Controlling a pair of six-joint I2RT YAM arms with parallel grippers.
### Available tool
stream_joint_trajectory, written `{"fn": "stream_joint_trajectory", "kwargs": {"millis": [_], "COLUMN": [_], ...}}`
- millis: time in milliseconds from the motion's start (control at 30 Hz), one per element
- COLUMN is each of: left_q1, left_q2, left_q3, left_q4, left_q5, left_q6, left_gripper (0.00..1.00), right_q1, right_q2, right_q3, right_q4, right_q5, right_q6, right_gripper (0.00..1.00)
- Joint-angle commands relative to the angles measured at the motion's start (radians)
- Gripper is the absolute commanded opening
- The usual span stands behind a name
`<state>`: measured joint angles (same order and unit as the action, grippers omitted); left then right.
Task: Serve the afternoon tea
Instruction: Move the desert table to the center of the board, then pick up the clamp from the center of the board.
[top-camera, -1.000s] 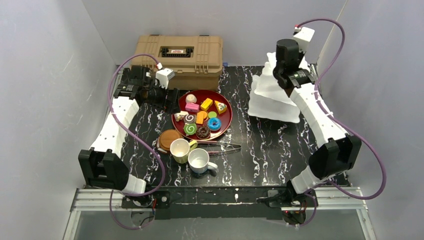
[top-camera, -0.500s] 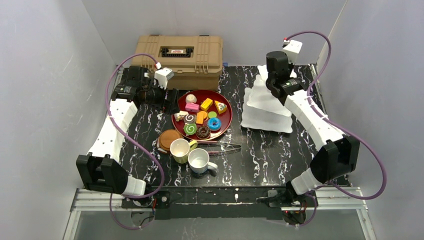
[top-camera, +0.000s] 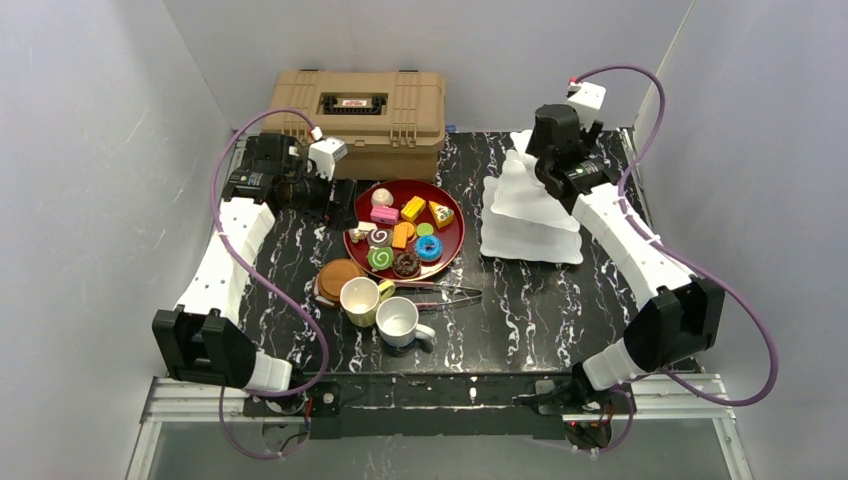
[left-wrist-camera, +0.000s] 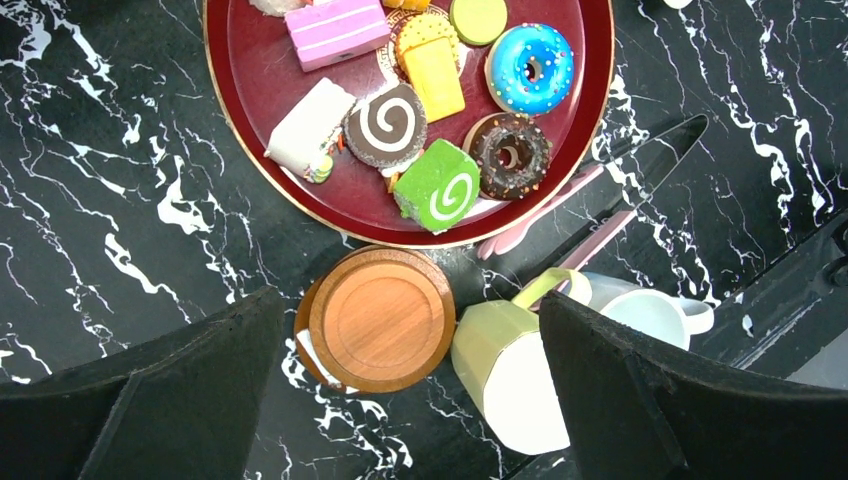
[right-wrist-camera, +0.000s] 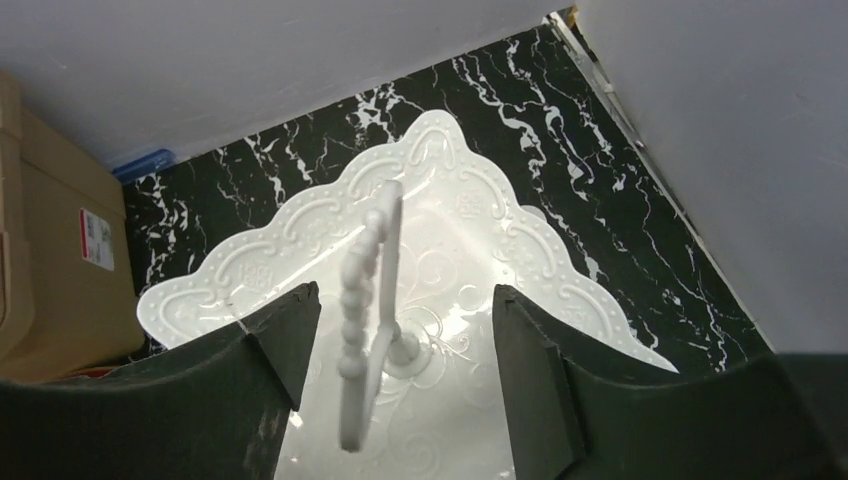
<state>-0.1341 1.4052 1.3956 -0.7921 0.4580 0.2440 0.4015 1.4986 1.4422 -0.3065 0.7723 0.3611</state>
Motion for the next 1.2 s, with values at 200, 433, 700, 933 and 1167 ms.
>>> {"fn": "stream_joint_trajectory", "kwargs": {"millis": [200,433,700,933,1167], "left_q1": [0.001,0.001,0.001,0.001,0.001], "left_q2": [-0.049,-0.049,-0.052,-0.071,-0.082], "left_q3": [0.013,0.05,0.065,0.077,0.075], "left_q4": [-0.067,-0.097,-0.131,-0.15,-0.164], "left_q5": [0.0,-0.023,-0.049,-0.059,-0.068], "left_q6": [0.009,0.005,-0.003,-0.013,-0.012], "left_gripper": [0.99,0.99,0.99,0.99,0.99], "right_q1": [0.019,0.227,0.55,0.55,0.544], "right_q2": [-0.168,-0.278,-0.251,-0.176,-0.062], "right_q3": [0.089,0.069,-0.087,-0.329,-0.467], "right_q4": [-0.218,-0.372,-0.42,-0.243,-0.049], "right_q5": [-0.142,-0.064,-0.224,-0.515,-0.651], "right_q6": [0.018,0.037,0.014,-0.073,-0.145], "right_gripper": [0.96,0.98,0.98,0.94,0.96]}}
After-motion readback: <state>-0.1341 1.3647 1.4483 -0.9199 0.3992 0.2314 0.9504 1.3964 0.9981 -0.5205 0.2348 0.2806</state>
